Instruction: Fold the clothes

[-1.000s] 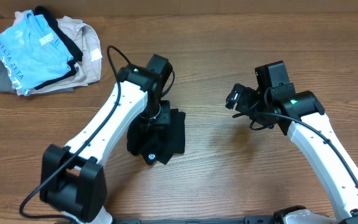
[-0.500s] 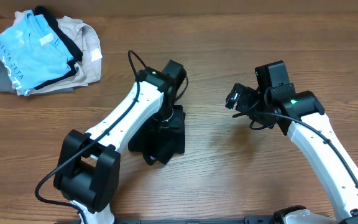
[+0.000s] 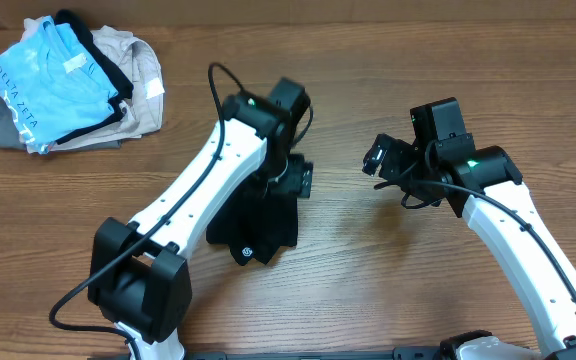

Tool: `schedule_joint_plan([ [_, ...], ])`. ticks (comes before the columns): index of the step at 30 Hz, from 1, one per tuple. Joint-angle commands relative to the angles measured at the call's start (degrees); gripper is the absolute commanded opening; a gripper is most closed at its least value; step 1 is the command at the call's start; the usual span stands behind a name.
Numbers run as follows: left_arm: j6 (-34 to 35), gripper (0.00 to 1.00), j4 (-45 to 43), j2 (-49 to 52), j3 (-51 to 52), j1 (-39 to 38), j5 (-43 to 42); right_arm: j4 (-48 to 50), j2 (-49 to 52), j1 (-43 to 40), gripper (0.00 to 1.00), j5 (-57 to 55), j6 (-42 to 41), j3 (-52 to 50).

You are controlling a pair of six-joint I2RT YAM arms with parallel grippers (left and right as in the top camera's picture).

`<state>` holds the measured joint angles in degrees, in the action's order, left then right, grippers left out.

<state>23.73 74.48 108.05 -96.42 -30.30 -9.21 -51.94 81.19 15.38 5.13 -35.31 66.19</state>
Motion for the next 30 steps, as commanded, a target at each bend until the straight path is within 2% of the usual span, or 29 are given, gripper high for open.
schedule_joint_plan([
  [1, -4.8, 0.83, 0.0, 0.0, -5.2, -1.0, -5.7, 0.4, 0.0, -0.1, 1.0, 0.1, 0.4, -0.3],
  [5, -5.0, 0.83, 0.3, 0.0, -6.3, -2.5, -3.7, 0.4, 0.0, -0.1, 1.0, 0.1, 0.4, -0.3],
  [10, 2.5, 0.8, 6.8, -0.4, -6.4, -1.3, 8.2, 0.3, 0.0, -0.1, 1.0, 0.0, 0.4, -0.3],
  [15, 2.0, 0.83, 10.1, -1.0, -6.3, 1.6, 7.7, 0.5, 0.0, -0.1, 1.0, 0.1, 0.4, -0.3],
  [19, 2.0, 0.81, 11.3, -0.8, -4.2, 2.3, 7.5, 0.4, 0.0, -0.1, 1.0, 0.1, 0.2, -0.3],
  [26, 4.6, 0.77, 4.9, -0.5, 3.7, 1.3, 6.5, 0.3, 0.0, -0.1, 1.0, 0.7, 0.2, -0.3],
  [30, 2.0, 0.74, 0.8, -0.5, 6.9, 1.1, 1.5, 0.4, 0.0, -0.1, 1.0, 0.7, 0.2, -0.3],
])
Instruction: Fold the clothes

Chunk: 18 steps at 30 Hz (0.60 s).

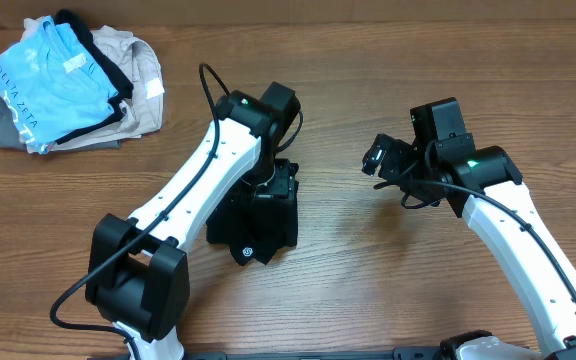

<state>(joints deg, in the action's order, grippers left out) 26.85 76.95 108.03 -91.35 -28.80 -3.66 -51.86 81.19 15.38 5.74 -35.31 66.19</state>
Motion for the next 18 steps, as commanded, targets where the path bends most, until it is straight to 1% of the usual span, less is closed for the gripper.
schedule_joint_plan([
  [1, -1.2, 0.74, -2.4, -0.5, 2.2, -0.6, -4.5, 0.3, 0.0, -0.1, 1.0, 0.1, 0.2, -0.3],
  [7, -1.2, 0.75, -6.3, -0.5, 2.4, -4.2, -5.4, 0.4, 0.0, -0.1, 1.0, 0.1, 0.2, -0.3],
  [9, 0.3, 0.74, -7.4, -0.4, 2.9, -5.3, -5.3, 0.3, 0.0, -0.1, 1.0, 0.1, 0.2, -0.3],
  [12, 3.1, 0.7, -8.5, -0.3, 4.4, -5.9, -5.0, 0.3, 0.0, -0.1, 1.0, 0.1, 0.2, -0.3],
  [13, 3.9, 0.65, -8.8, -0.3, 5.1, -5.9, -4.8, 0.2, 0.0, -0.1, 1.0, 0.1, 0.2, -0.3],
  [14, 4.4, 0.58, -9.3, -0.2, 5.9, -5.9, -4.8, 0.2, 0.0, -0.1, 1.0, 0.1, 0.2, -0.3],
  [18, 4.5, 0.4, -12.9, 0.0, 9.4, -5.8, -5.5, 0.2, 0.0, -0.1, 1.0, 0.1, 0.2, -0.3],
])
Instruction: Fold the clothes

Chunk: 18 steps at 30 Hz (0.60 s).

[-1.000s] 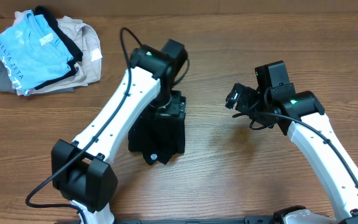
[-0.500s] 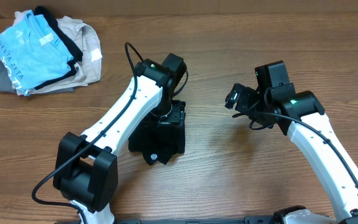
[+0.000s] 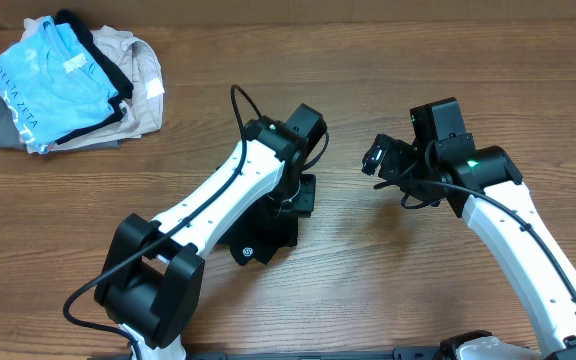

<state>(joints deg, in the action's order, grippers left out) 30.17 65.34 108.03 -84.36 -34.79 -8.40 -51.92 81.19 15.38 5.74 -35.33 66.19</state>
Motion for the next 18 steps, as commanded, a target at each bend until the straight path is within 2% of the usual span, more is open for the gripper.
schedule_joint_plan([
  [1, 1.2, 0.36, -2.1, 0.0, 3.0, 0.2, -1.3, 0.3, 0.0, -0.1, 1.0, 0.1, 0.2, -0.3],
  [5, 1.1, 0.08, -4.3, 0.0, 3.8, -0.2, -3.5, 0.5, 0.0, -0.1, 1.0, 0.1, 0.2, -0.3],
  [6, 1.1, 0.04, -4.9, 0.0, 3.7, -0.6, -3.9, 0.5, 0.0, -0.1, 1.0, 0.1, 0.2, -0.3],
  [8, 0.2, 0.04, -6.3, 0.0, 3.7, -1.6, -5.4, 0.5, 0.0, -0.1, 1.0, 0.1, 0.2, -0.3],
  [15, -0.6, 0.19, -7.3, 0.0, 3.7, -4.9, -6.1, 0.5, 0.0, -0.1, 1.0, 0.1, 0.2, -0.3],
  [18, -0.6, 0.45, -7.0, 0.0, 3.7, -5.1, -6.1, 0.5, 0.0, -0.1, 1.0, 0.1, 0.2, -0.3],
])
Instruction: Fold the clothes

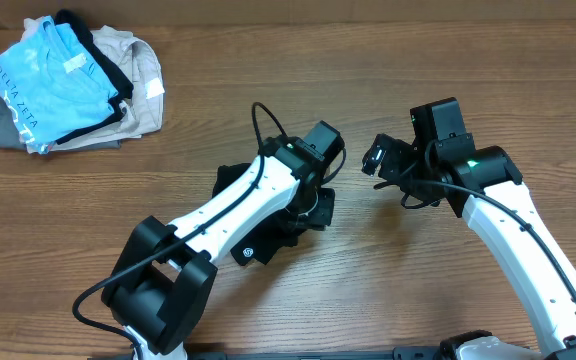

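Observation:
A black garment (253, 248) with a small white logo lies crumpled at the table's middle, partly hidden under my left arm. One corner of it shows at the upper left of the arm. My left gripper (320, 208) is low at the garment's right edge, shut on the cloth. My right gripper (372, 158) hangs above the bare table to the right, apart from the garment, open with nothing in it.
A pile of clothes (68, 85), light blue on top of beige, grey and black, sits at the far left corner. The wooden table (418, 290) shows bare wood around the garment and under the right arm.
My left gripper has moved a little further right and toward me, drawing the black garment's edge with it. More cloth now shows left of the arm. The right arm has not moved.
My left gripper stood over the top of the compact black garment. Then it sat lower on the cloth. After that it was further right with the garment's edge following, and now further right still, the garment stretched out. The right arm stayed still throughout.

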Tool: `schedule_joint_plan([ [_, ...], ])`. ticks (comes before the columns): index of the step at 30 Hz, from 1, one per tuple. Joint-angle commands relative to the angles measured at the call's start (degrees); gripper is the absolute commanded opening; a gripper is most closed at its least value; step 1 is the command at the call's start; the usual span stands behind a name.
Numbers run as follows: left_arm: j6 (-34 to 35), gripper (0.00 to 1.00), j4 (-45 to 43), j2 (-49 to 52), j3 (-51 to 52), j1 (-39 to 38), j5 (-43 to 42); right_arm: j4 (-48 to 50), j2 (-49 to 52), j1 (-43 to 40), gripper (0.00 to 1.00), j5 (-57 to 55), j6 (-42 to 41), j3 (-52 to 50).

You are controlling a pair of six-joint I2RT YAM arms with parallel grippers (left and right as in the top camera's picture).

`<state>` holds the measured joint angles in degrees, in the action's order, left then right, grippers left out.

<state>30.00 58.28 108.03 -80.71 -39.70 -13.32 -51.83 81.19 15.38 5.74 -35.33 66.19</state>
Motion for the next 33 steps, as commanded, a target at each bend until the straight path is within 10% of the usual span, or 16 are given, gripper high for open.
schedule_joint_plan([
  [1, -0.4, 0.47, 0.4, 0.0, 0.0, -0.2, -1.2, 0.4, 0.0, -0.1, 1.0, 0.1, 0.2, -0.3],
  [25, 4.0, 0.64, 34.9, -4.2, -26.1, 6.6, 10.8, 0.6, 0.0, -0.1, 1.0, 0.0, 0.2, -0.3],
  [33, 12.6, 1.0, 38.5, -8.7, -25.1, 7.8, 13.5, 0.5, 0.0, -0.1, 1.0, 0.1, 0.2, -0.3],
])
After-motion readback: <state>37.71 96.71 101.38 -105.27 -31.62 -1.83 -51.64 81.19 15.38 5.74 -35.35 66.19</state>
